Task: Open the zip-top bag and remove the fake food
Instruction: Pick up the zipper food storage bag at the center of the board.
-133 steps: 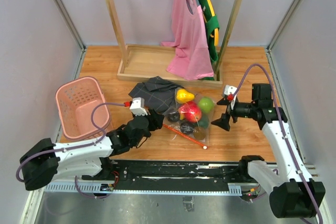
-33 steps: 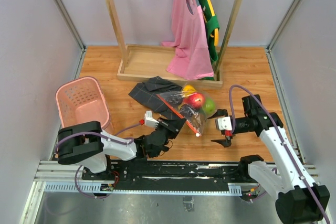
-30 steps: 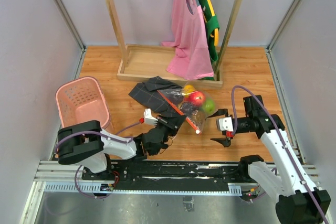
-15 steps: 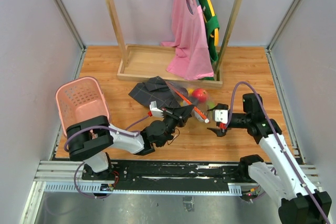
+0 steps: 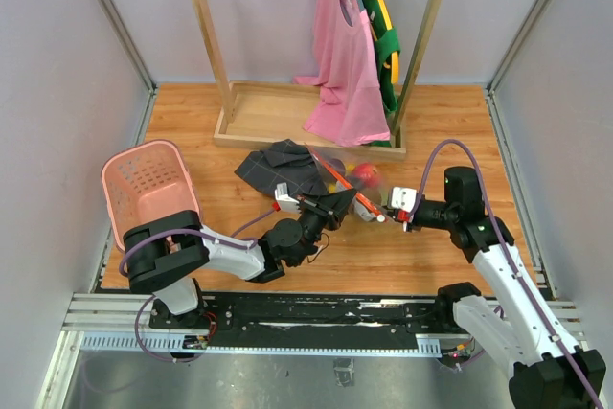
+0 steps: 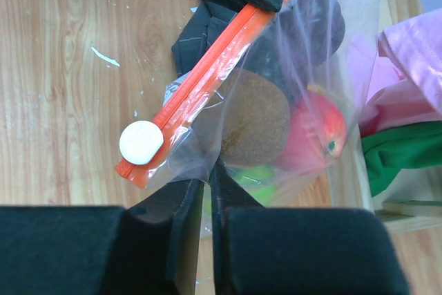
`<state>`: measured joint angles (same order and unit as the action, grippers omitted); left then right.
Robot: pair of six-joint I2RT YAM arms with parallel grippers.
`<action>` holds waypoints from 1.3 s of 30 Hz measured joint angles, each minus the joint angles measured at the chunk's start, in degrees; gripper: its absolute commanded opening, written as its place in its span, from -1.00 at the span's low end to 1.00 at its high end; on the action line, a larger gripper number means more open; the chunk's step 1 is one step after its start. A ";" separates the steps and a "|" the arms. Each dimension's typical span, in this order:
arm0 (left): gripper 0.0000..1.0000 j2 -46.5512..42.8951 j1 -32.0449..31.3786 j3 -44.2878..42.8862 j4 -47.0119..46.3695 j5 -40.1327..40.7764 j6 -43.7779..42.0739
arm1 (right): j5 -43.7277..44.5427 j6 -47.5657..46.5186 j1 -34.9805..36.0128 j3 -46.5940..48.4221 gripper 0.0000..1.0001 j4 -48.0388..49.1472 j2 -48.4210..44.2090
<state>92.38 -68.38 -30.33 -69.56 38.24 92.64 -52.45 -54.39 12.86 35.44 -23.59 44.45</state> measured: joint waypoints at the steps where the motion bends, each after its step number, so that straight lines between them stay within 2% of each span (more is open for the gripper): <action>1: -0.99 0.00 0.00 0.00 -0.17 0.00 0.00 | 0.04 0.28 0.02 0.11 -0.98 -0.04 0.00; 5: -0.95 0.00 0.00 0.00 -1.16 -0.07 -0.24 | -0.26 0.52 0.02 0.96 -0.99 -0.98 -0.02; 6: -0.88 0.00 0.00 0.02 -1.53 -0.17 -0.52 | -0.50 0.48 0.02 1.20 -0.99 -1.38 -0.02; 10: -0.38 -0.09 0.00 1.49 -4.76 -0.96 -2.73 | -2.16 0.35 0.02 2.54 -0.99 -3.21 -0.04; 13: -0.16 -1.18 0.02 3.58 -6.40 -1.95 -5.75 | -3.41 0.42 0.02 3.43 -0.99 -4.59 0.02; 18: 0.05 -8.02 0.02 8.74 -6.54 -4.76 -13.99 | -5.73 1.40 -0.52 4.57 -0.99 -5.75 0.26; 21: 0.08 -14.21 0.02 10.64 -4.07 -8.07 -20.79 | -6.49 2.25 -0.76 4.59 -0.99 -6.08 0.50; 25: 0.19 -23.45 0.02 11.08 2.93 -15.91 -34.45 | -6.99 4.11 -1.16 5.01 -0.99 -6.73 1.36; 29: 0.38 -30.93 0.00 6.19 20.83 -23.96 -54.01 | -7.58 5.33 -2.08 5.77 -0.99 -7.15 2.10; 33: 0.61 -32.48 0.02 -2.16 36.61 -27.19 -75.65 | -7.76 5.38 -2.16 6.40 -0.99 -8.17 2.60; 39: 0.60 -30.32 0.04 -5.07 45.31 -29.00 -105.63 | -8.02 5.29 -2.19 6.40 -0.99 -8.87 2.73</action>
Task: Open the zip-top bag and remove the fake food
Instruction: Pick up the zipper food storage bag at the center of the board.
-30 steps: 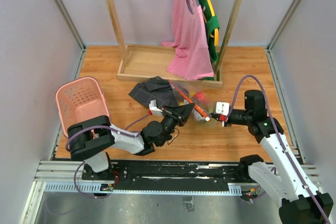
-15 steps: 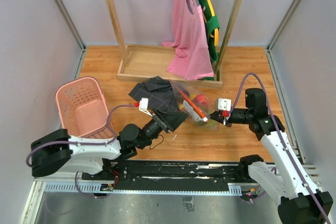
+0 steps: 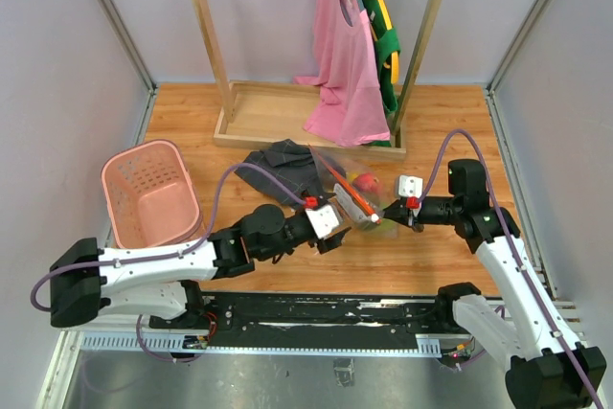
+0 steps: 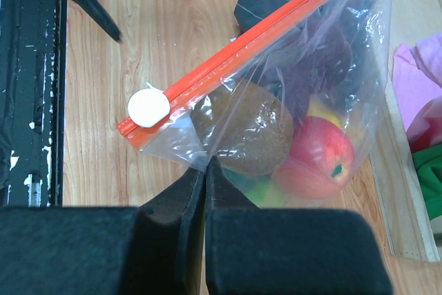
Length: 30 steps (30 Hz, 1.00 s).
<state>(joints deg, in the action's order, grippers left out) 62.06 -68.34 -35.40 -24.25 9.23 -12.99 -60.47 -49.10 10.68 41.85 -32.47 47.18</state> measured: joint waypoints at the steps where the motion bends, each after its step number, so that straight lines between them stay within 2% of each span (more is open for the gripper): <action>1: 0.58 1.11 0.02 -0.42 0.92 -0.17 -4.02 | -0.02 -0.02 0.00 0.00 -0.99 -0.11 0.04; 5: 0.44 6.80 0.76 -4.33 5.31 -0.87 -17.57 | -0.33 -0.20 -0.13 0.00 -0.99 -0.52 0.20; 10: 0.27 9.03 2.14 -8.39 7.63 -2.43 -26.27 | -0.96 -0.24 -0.13 0.00 -0.99 -0.92 0.50; 16: 0.23 9.09 4.37 -10.51 8.00 -6.80 -30.56 | -1.09 -0.37 -0.13 0.00 -0.99 -1.14 0.52; 19: 0.13 10.16 5.40 -12.24 9.88 -9.86 -31.61 | -1.11 -0.44 -0.13 0.00 -0.99 -1.44 0.52; 24: -0.27 13.81 6.03 -16.26 14.08 -13.84 -32.85 | -1.11 -0.48 -0.13 0.00 -0.99 -1.90 0.52; 28: -0.33 15.78 6.08 -17.75 16.74 -15.47 -33.70 | -1.11 -0.61 -0.13 0.00 -0.99 -2.08 0.52; 29: -0.43 16.13 6.08 -18.05 17.35 -15.76 -33.77 | -1.11 -0.63 -0.13 0.00 -0.99 -2.14 0.52; 30: -0.63 16.28 6.10 -18.27 17.68 -16.00 -33.83 | -1.11 -0.63 -0.13 0.00 -0.99 -2.14 0.52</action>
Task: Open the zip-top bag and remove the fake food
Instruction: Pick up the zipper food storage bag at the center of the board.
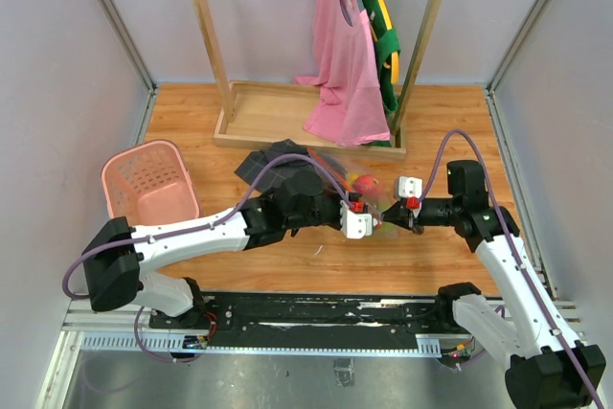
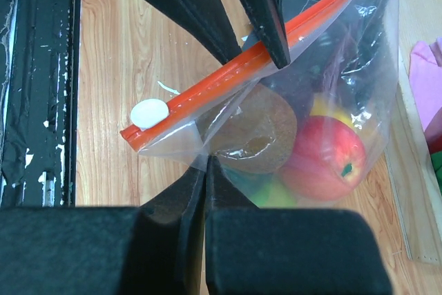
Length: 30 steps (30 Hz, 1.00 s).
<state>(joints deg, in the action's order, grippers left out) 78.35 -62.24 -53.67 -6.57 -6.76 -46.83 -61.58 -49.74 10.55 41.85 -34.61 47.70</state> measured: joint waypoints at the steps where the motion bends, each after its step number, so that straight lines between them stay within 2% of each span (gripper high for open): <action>1: -0.82 0.15 0.07 -0.20 0.35 -0.37 -0.11 | 0.00 0.00 0.00 0.00 -0.99 0.00 0.00; 2: -0.94 0.26 0.17 -0.48 0.81 -0.79 -0.15 | 0.00 0.00 0.00 0.00 -0.98 0.00 0.00; 3: -0.99 0.35 0.28 -0.76 1.14 -0.98 0.13 | 0.00 0.00 0.00 0.02 -0.99 -0.02 0.00; 8: -1.00 0.42 1.03 -1.09 1.29 -1.46 2.56 | -0.02 0.13 0.00 0.87 -0.95 -0.15 0.20; 9: -0.99 0.37 1.18 -1.07 1.11 -1.57 3.69 | 0.00 0.31 0.00 1.07 -0.87 -0.13 0.22; 11: -0.99 0.20 1.53 -1.03 0.63 -1.79 6.43 | 0.00 0.74 0.00 1.40 -0.51 -0.17 0.22; 15: -0.99 -0.66 2.03 -0.96 -0.07 -1.73 13.86 | 0.39 4.28 -0.04 1.88 0.08 1.11 0.20; 18: -0.99 -1.16 2.14 -1.03 -0.35 -1.46 21.49 | 0.48 6.75 -0.37 1.88 0.42 2.40 0.17; 21: -0.99 -1.20 2.36 -1.33 -0.70 -0.92 31.43 | -0.07 8.59 -0.37 1.90 0.67 3.17 -0.04; 26: -0.99 -2.05 3.61 -1.33 -1.01 -0.26 42.97 | -1.62 11.26 -0.37 1.92 0.74 4.20 -0.63; 30: -0.99 -3.08 4.17 -2.62 -0.48 0.68 49.92 | -3.39 14.78 -0.37 2.36 0.67 5.66 -0.68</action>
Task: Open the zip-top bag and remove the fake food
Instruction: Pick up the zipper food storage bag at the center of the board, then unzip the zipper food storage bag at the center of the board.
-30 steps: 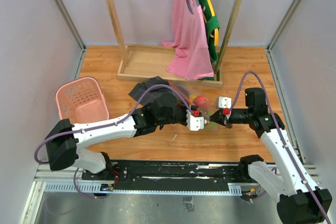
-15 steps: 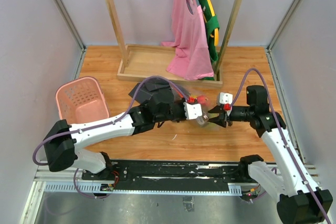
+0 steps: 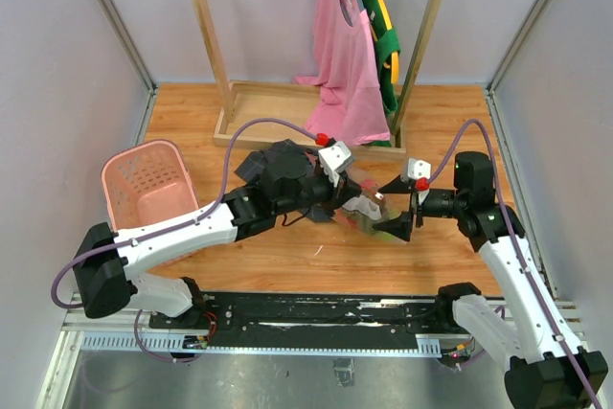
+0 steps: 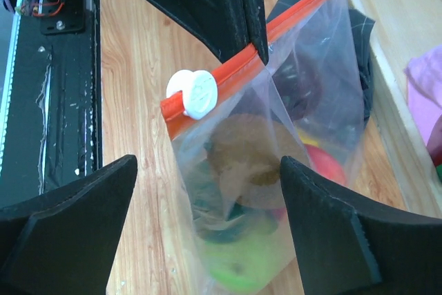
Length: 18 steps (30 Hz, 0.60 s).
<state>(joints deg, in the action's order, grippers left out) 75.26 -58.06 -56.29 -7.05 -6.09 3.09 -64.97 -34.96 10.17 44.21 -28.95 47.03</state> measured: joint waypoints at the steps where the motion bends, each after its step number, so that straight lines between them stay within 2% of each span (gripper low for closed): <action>1: -0.99 0.00 0.11 -0.90 0.28 0.09 1.49 | -0.13 1.03 0.00 0.26 0.62 0.79 0.00; 8: -1.00 -0.09 0.20 -4.59 0.96 0.26 7.85 | -1.09 12.39 0.00 3.54 0.13 8.31 2.03; 13: -0.99 -1.51 0.20 -4.66 1.79 1.57 10.75 | -1.46 21.92 0.00 5.77 -0.30 14.53 4.90; 18: -0.99 -4.13 0.20 -3.48 1.55 2.12 12.63 | -1.07 26.75 0.00 5.53 -0.56 18.45 4.90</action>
<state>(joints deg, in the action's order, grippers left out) 71.13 -57.87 -59.77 -5.50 -3.97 15.73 -66.04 -8.21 10.17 49.74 -10.50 51.92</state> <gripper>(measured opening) 0.011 0.272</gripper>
